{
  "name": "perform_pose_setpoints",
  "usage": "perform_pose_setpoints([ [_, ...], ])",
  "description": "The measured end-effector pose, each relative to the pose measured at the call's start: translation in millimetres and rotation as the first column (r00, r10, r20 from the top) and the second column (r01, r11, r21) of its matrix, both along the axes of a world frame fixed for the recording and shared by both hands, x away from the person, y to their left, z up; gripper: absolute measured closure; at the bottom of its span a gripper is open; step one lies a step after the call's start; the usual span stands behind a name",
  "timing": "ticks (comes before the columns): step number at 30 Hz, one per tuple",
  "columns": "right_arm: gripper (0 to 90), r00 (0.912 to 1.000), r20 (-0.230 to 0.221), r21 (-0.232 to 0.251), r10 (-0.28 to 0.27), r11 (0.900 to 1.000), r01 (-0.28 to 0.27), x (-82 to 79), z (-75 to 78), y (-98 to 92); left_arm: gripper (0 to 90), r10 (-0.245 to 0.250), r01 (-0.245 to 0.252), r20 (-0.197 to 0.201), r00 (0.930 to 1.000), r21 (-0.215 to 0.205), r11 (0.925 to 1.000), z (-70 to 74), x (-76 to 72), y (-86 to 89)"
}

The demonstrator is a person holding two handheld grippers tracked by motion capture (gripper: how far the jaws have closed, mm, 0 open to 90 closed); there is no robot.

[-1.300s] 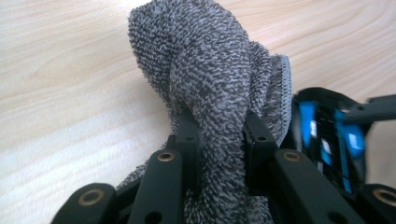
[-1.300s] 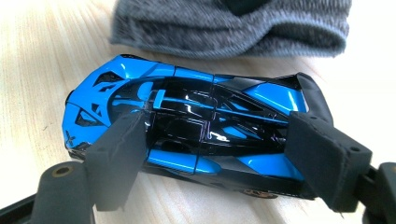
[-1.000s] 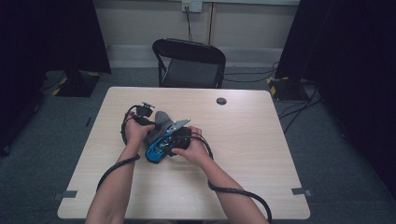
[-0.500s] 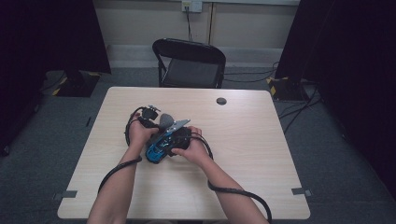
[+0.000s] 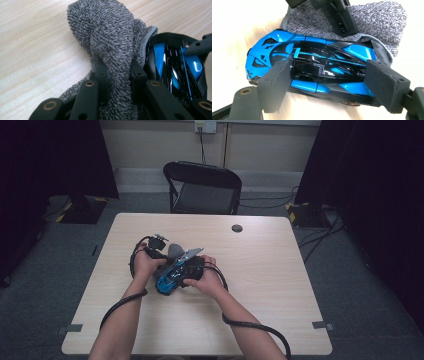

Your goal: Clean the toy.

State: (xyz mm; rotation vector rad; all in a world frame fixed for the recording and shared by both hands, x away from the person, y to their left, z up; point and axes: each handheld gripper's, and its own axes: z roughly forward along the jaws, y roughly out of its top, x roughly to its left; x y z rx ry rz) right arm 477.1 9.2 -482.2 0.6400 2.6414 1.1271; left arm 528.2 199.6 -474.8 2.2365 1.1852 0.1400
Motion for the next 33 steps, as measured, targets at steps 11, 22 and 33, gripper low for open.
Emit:
perform_pose_setpoints([
  [11, 20.7, 1.0, -0.002, -0.001, 0.004, 1.0, -0.004, -0.4, 0.2, 0.7, 73.8, -0.007, 0.007, -0.008, 0.9999, 0.003, 1.0, 1.3, -4.9, 4.7],
  [22, 20.8, 1.0, 0.002, -0.001, 0.008, 1.0, -0.008, -0.5, 0.2, 1.2, 73.7, -0.002, 0.002, -0.015, 0.9999, -0.001, 1.0, 1.9, -11.9, 12.6],
  [33, 20.8, 1.0, -0.003, -0.003, 0.007, 1.0, -0.007, -1.8, 0.4, 2.0, 73.6, 0.01, -0.01, -0.013, 0.9999, 0.004, 0.9999, 3.2, -18.4, 19.0],
])
